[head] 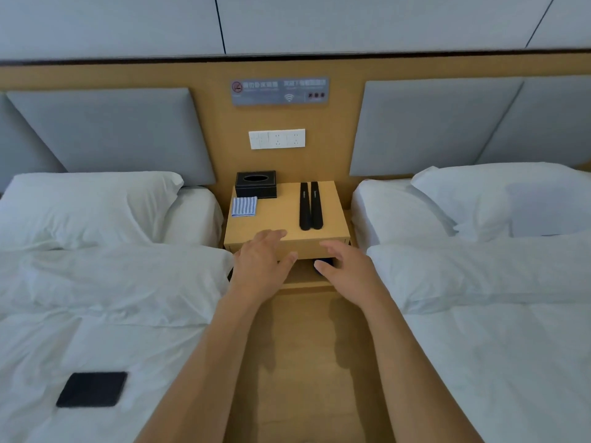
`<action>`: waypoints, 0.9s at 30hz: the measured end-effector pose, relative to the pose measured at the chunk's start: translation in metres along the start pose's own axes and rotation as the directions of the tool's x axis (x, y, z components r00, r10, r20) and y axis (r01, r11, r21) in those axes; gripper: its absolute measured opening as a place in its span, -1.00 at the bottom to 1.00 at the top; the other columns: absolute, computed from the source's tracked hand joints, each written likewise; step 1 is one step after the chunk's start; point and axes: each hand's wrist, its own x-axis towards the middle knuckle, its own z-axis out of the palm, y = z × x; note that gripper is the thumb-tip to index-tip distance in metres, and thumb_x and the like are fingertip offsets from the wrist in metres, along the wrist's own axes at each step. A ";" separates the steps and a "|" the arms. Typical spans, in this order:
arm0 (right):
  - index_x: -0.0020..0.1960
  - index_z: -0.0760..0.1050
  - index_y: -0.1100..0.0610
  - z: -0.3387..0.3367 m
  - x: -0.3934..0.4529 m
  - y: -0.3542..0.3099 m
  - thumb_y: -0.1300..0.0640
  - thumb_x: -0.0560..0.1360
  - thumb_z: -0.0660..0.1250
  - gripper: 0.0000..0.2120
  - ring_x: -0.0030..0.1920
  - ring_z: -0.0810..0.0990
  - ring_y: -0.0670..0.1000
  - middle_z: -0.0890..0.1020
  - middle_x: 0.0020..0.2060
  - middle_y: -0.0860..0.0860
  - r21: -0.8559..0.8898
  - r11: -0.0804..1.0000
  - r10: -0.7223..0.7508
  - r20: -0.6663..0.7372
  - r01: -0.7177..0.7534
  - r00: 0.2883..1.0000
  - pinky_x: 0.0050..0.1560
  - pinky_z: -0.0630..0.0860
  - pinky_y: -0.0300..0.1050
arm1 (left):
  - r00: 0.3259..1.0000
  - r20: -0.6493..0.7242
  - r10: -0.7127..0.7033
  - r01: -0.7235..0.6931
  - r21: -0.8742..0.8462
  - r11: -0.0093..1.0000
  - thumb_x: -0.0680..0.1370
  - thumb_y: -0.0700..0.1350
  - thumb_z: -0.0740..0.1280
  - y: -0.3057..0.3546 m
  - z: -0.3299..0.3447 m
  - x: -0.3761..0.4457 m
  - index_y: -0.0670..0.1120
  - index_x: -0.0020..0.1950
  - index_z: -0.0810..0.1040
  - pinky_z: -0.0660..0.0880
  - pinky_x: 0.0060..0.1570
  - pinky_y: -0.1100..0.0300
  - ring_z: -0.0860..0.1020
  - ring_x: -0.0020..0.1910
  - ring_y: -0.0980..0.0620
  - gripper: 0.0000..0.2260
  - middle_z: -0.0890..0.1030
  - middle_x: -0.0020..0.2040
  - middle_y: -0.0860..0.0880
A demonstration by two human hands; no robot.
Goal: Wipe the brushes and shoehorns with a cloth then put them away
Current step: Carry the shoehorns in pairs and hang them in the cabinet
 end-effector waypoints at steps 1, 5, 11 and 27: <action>0.45 0.36 -0.11 -0.001 0.014 0.003 -0.05 0.58 0.34 -0.54 0.39 0.45 -0.04 0.48 0.40 -0.09 -0.002 1.000 0.010 0.008 -0.010 1.000 0.31 0.42 -0.09 | 1.000 0.010 -0.005 0.005 -0.007 1.000 0.58 0.15 0.29 0.000 0.004 0.016 0.12 0.47 0.31 0.42 0.32 -0.11 0.43 0.37 -0.05 -0.53 0.39 0.46 0.03; 0.46 0.36 -0.11 -0.007 0.075 0.019 -0.05 0.58 0.34 -0.54 0.37 0.46 -0.03 0.50 0.38 -0.08 -0.010 0.998 0.067 0.013 -0.067 0.998 0.23 0.40 -0.16 | 0.998 0.068 0.002 0.001 -0.037 0.999 0.58 0.12 0.29 -0.002 0.021 0.086 0.12 0.48 0.30 0.39 0.35 -0.12 0.40 0.39 -0.06 -0.52 0.37 0.48 0.03; 0.46 0.35 -0.12 -0.019 0.179 0.033 -0.02 0.59 0.34 -0.54 0.38 0.47 0.01 0.48 0.40 -0.06 -0.004 0.982 0.187 -0.041 -0.187 0.982 0.27 0.44 -0.10 | 0.989 0.119 0.083 -0.076 -0.058 0.995 0.59 0.11 0.29 -0.005 0.052 0.206 0.10 0.48 0.30 0.39 0.36 -0.09 0.40 0.39 -0.03 -0.52 0.37 0.47 0.03; 0.42 0.39 -0.07 -0.008 0.433 0.066 -0.03 0.58 0.36 -0.57 0.36 0.47 0.05 0.49 0.39 -0.02 0.001 0.881 0.473 0.049 -0.474 0.880 0.28 0.47 -0.05 | 0.918 0.395 -0.005 -0.039 0.104 0.994 0.61 0.06 0.26 -0.070 0.128 0.503 0.06 0.53 0.22 0.48 0.21 -0.05 0.48 0.28 -0.13 -0.50 0.42 0.38 -0.10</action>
